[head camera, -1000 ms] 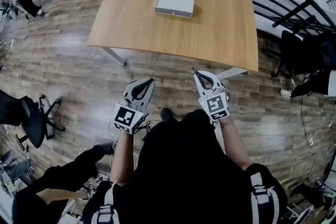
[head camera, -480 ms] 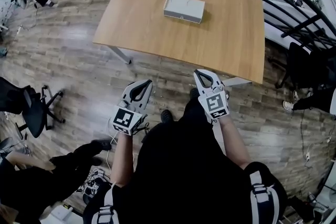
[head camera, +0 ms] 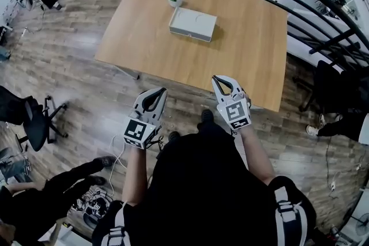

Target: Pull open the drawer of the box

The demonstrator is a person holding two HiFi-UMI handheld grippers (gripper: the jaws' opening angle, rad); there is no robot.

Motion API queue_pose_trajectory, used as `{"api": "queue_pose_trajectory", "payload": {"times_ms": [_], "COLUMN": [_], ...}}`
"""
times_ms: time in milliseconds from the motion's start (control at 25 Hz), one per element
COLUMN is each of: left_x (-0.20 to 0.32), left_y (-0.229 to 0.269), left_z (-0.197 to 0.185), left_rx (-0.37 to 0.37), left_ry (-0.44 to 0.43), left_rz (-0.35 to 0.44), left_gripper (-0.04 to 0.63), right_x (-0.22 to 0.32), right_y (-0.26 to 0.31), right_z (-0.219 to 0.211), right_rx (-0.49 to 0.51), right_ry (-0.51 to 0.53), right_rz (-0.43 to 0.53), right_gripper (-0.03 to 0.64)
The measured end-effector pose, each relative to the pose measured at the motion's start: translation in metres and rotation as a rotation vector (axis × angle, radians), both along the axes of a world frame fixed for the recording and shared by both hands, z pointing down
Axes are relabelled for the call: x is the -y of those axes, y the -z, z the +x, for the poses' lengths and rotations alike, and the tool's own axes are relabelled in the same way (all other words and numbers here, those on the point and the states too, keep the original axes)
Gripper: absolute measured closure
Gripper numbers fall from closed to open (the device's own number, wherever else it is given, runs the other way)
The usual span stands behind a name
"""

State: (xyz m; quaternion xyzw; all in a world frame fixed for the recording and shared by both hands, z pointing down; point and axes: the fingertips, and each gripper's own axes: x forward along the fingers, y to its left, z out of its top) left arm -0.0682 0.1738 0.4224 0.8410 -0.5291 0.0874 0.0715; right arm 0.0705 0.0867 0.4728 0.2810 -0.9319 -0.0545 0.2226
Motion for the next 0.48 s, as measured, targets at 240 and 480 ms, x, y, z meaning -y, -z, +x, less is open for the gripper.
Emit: {"api": "queue_pose_trajectory", "payload": {"times_ms": [240, 480], "left_x": [0.044, 0.066], "left_y": [0.005, -0.005], "left_z": [0.042, 0.063], "left_rx": [0.006, 0.014], "left_ry": [0.030, 0.092], "left_rz": [0.008, -0.019], "left_gripper": [0.572, 0.572], "right_x": [0.054, 0.090], "right_y": [0.002, -0.006], "right_z": [0.042, 0.060], "right_rx": [0.005, 0.012], "right_ry": [0.011, 0.057], "right_rz": [-0.014, -0.028], "right_gripper": [0.591, 0.591]}}
